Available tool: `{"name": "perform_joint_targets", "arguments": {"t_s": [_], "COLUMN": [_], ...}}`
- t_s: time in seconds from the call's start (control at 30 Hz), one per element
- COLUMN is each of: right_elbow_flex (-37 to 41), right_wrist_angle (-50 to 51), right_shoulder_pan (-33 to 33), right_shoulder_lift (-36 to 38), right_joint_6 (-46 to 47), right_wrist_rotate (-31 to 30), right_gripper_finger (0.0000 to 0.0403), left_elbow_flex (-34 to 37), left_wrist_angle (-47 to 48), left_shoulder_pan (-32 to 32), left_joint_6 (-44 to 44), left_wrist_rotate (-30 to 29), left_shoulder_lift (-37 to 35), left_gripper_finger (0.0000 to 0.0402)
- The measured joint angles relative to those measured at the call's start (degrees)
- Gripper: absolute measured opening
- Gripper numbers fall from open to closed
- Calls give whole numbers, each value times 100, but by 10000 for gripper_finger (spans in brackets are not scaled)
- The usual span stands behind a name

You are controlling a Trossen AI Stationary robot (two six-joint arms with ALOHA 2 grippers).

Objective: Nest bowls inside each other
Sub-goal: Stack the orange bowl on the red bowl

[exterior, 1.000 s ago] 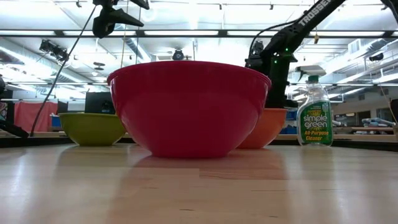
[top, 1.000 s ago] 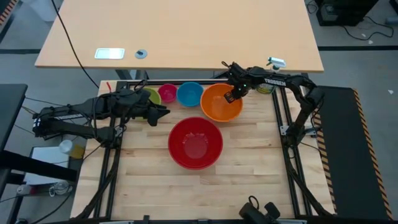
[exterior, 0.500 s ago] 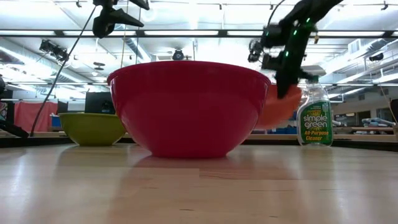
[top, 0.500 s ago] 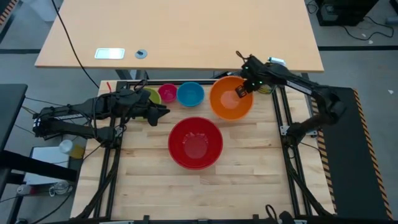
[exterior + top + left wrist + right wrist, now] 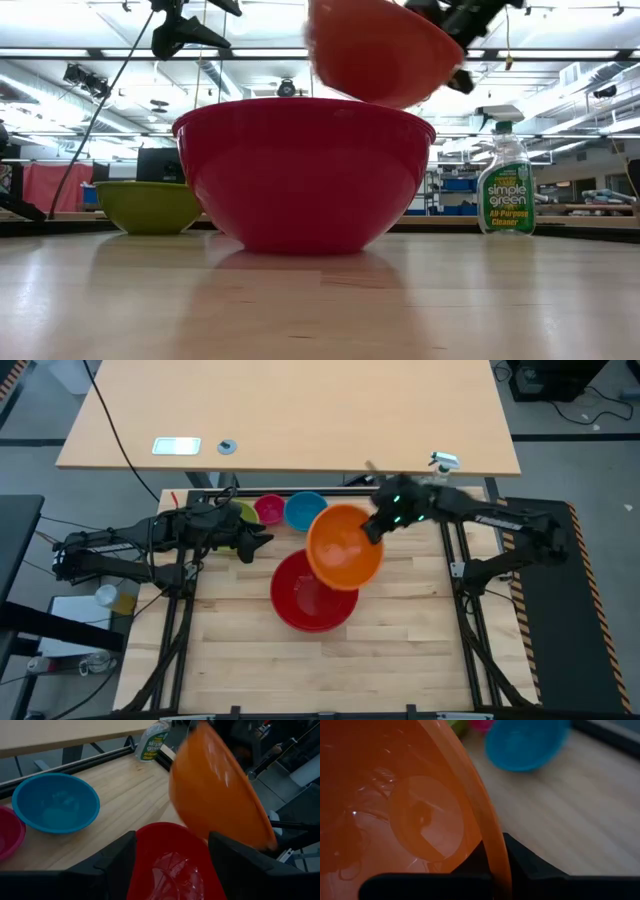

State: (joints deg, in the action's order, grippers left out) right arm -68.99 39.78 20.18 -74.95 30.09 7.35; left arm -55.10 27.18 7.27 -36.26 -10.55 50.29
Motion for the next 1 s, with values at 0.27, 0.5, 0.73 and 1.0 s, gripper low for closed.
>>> {"name": "perform_joint_targets", "arguments": {"t_s": [0.27,0.5,0.73,1.0], "right_elbow_flex": [0,0,0,0], "right_wrist_angle": [-1070,-1086,-1064,-1108], "right_shoulder_pan": [-1014,-1230,-1268,-1267], "right_shoulder_lift": [-968,-1805,-2250,-2281], "right_joint_6": [430,298,224,130], "right_wrist_rotate": [-415,-775,-743,-477], "right_gripper_finger": [28,28,30,38], "left_elbow_flex": [-91,-89,-89,-89], "left_wrist_angle": [-445,-416,-410,47], "left_shoulder_pan": [-50,-50,-50,-50], "left_joint_6": [401,442,438,433], "left_wrist_rotate": [38,124,131,138], "left_shoulder_lift": [-95,-95,-84,-84], "left_gripper_finger": [251,251,251,251]}}
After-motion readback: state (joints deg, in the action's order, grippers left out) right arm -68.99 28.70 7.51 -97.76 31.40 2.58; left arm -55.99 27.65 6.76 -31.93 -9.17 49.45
